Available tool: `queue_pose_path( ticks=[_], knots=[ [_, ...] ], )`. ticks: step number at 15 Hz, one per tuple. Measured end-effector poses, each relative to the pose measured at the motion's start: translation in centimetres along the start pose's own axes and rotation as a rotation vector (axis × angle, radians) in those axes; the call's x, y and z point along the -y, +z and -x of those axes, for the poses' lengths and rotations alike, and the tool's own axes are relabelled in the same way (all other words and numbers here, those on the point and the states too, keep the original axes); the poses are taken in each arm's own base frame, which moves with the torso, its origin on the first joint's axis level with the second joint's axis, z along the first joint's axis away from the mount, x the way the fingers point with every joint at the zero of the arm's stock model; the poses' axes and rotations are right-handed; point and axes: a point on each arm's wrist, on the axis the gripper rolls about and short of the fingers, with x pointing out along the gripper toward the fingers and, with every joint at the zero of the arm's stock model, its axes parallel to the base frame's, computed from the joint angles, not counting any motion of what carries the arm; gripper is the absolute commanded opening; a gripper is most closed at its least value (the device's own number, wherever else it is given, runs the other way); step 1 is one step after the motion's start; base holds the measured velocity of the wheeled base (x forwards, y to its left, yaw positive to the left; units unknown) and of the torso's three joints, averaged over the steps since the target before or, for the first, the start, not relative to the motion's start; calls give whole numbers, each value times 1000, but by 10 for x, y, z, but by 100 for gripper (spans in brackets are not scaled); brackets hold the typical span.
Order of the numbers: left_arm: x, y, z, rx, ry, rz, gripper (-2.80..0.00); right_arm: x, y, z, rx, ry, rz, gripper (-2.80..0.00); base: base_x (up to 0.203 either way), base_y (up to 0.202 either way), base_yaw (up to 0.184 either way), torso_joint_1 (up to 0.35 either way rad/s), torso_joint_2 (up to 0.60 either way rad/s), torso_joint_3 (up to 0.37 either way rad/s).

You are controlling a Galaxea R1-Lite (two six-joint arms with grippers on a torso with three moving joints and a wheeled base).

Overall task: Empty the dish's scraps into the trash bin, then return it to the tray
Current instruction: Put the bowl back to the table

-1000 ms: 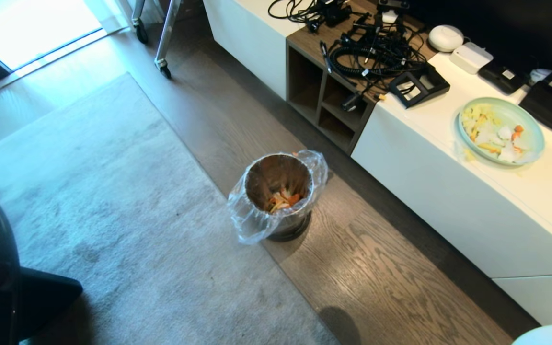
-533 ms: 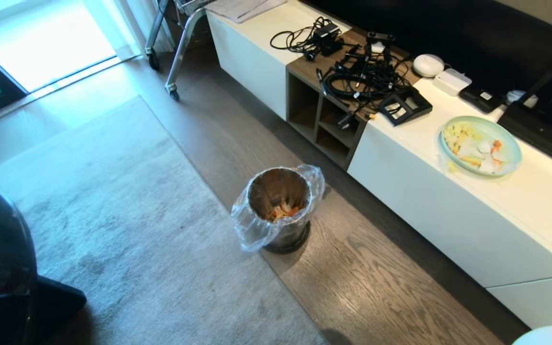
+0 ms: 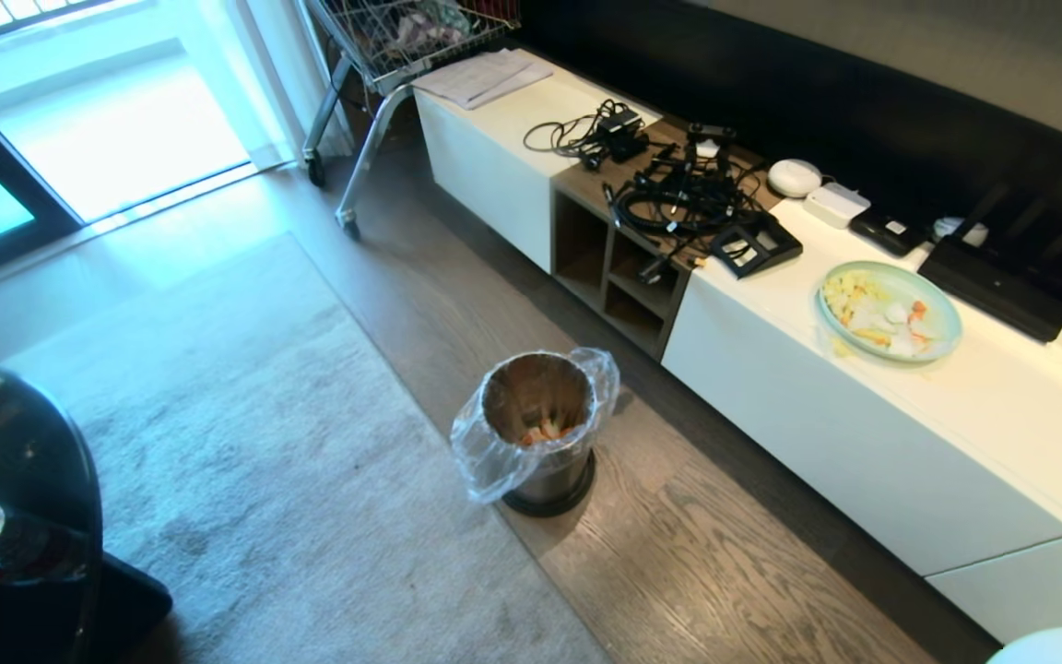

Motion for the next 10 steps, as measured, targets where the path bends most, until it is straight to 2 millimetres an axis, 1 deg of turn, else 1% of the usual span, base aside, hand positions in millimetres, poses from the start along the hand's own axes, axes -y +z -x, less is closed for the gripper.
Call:
queue_pose_path(
  ticks=[10],
  knots=[
    [0, 0, 0, 0, 0, 2, -280, 0, 0, 0, 0, 0, 0, -280, 0, 0, 0, 2, 3, 203]
  ],
)
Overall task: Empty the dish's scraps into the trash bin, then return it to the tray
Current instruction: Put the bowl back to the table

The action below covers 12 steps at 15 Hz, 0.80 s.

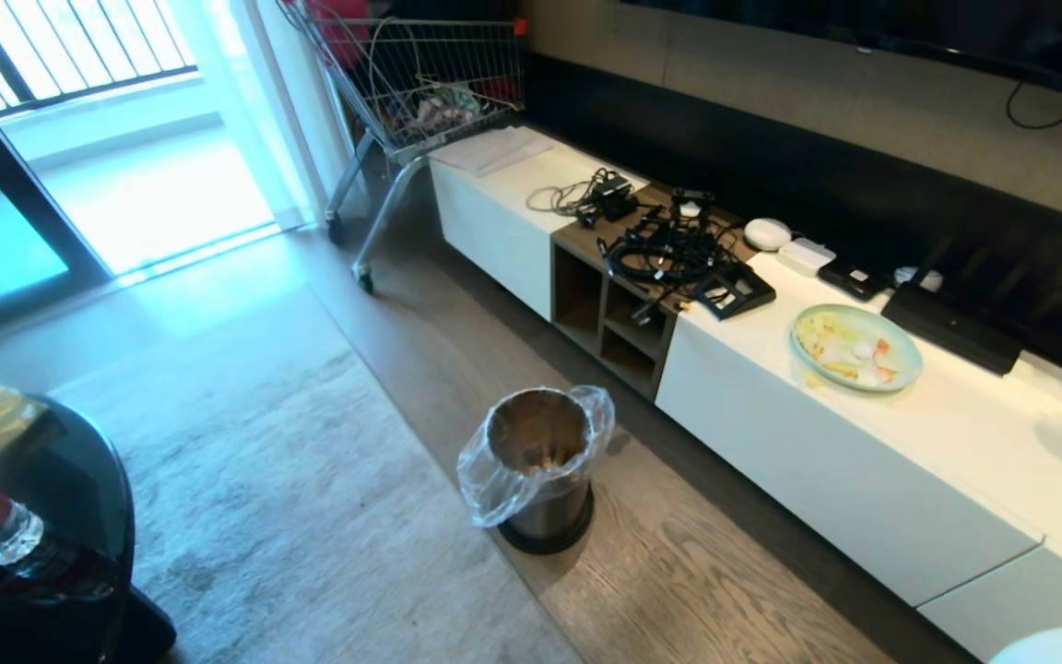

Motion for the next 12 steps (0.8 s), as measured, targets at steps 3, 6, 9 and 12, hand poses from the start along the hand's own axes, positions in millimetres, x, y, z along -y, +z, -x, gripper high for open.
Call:
queue_pose_path(
  ticks=[3, 6, 9, 12],
  knots=[
    [0, 0, 0, 0, 0, 0, -280, 0, 0, 0, 0, 0, 0, -280, 0, 0, 0, 4, 3, 201],
    [0, 0, 0, 0, 0, 0, -280, 0, 0, 0, 0, 0, 0, -280, 0, 0, 0, 3, 0, 201],
    [0, 0, 0, 0, 0, 0, -280, 0, 0, 0, 1, 0, 0, -280, 0, 0, 0, 2, 1, 68],
    [0, 0, 0, 0, 0, 0, -280, 0, 0, 0, 1, 0, 0, -280, 0, 0, 0, 5, 1, 34]
  ],
)
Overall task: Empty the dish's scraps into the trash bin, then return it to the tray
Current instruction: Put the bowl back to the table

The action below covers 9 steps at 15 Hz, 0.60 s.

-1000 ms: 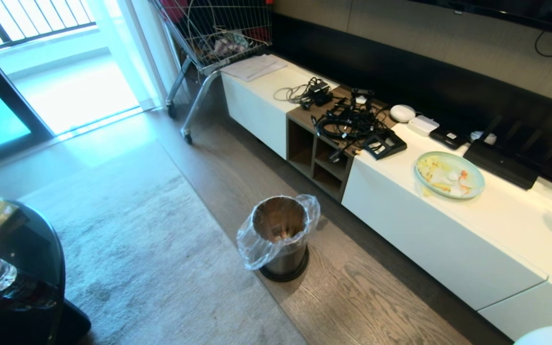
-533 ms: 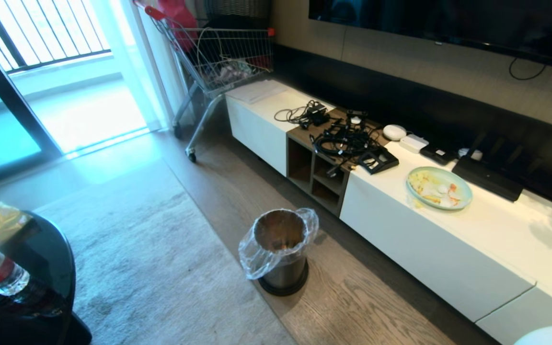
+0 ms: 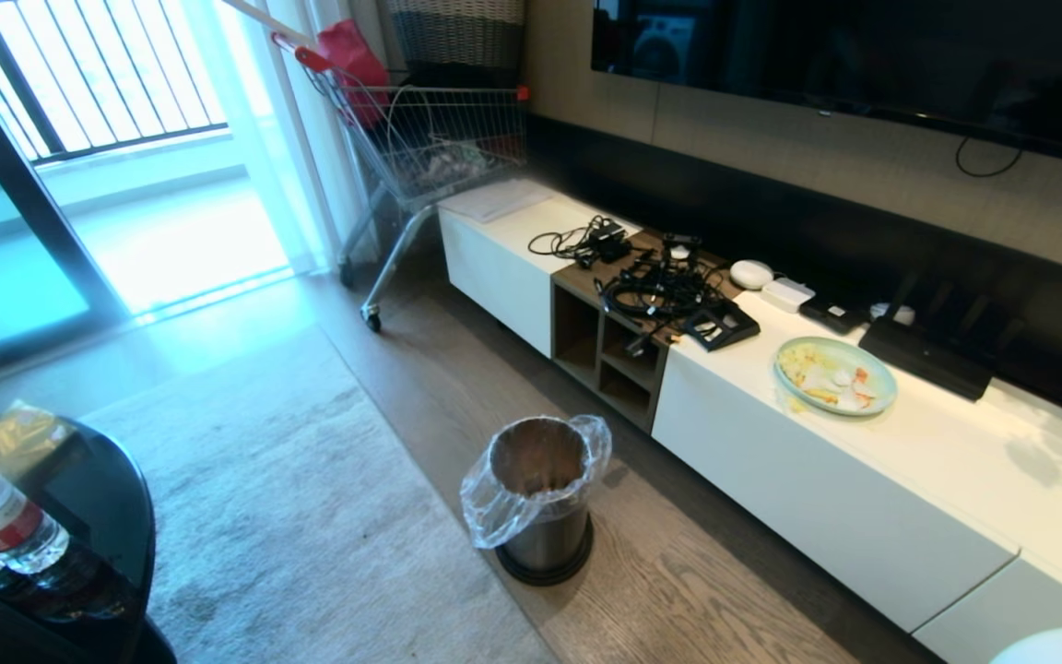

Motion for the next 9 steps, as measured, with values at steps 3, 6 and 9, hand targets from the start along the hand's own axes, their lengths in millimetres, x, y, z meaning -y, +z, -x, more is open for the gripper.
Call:
queue_pose_path(
  ticks=[3, 6, 9],
  knots=[
    [0, 0, 0, 0, 0, -1, -280, 0, 0, 0, 0, 0, 0, -280, 0, 0, 0, 0, 4, 50],
    [0, 0, 0, 0, 0, -2, -280, 0, 0, 0, 0, 0, 0, -280, 0, 0, 0, 0, 0, 0],
    [0, 0, 0, 0, 0, -2, -280, 0, 0, 0, 0, 0, 0, -280, 0, 0, 0, 0, 0, 0]
  ],
)
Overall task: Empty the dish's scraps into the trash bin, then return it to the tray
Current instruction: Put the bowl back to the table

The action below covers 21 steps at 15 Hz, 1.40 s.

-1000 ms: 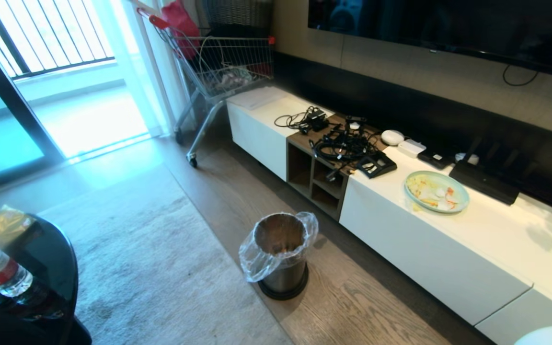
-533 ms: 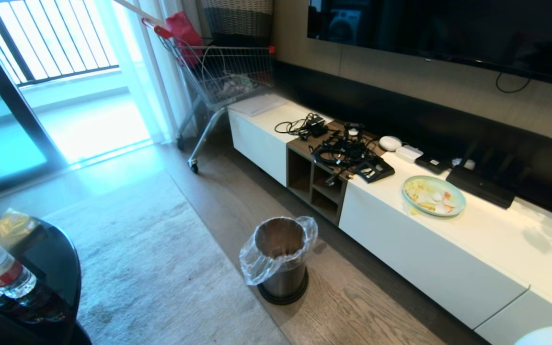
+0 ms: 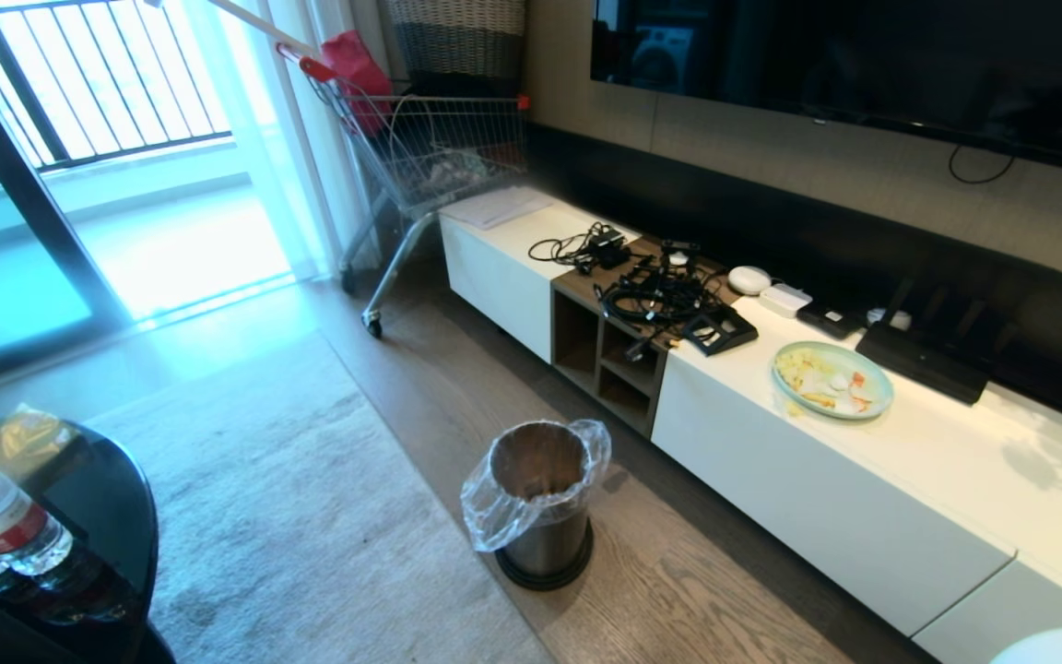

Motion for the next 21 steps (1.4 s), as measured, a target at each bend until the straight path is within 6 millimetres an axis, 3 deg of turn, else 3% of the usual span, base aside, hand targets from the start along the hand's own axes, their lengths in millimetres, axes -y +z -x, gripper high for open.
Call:
queue_pose_path(
  ticks=[21],
  knots=[
    [0, 0, 0, 0, 0, 0, -280, 0, 0, 0, 1, 0, -3, -280, 0, 0, 0, 0, 0, 0]
  ],
)
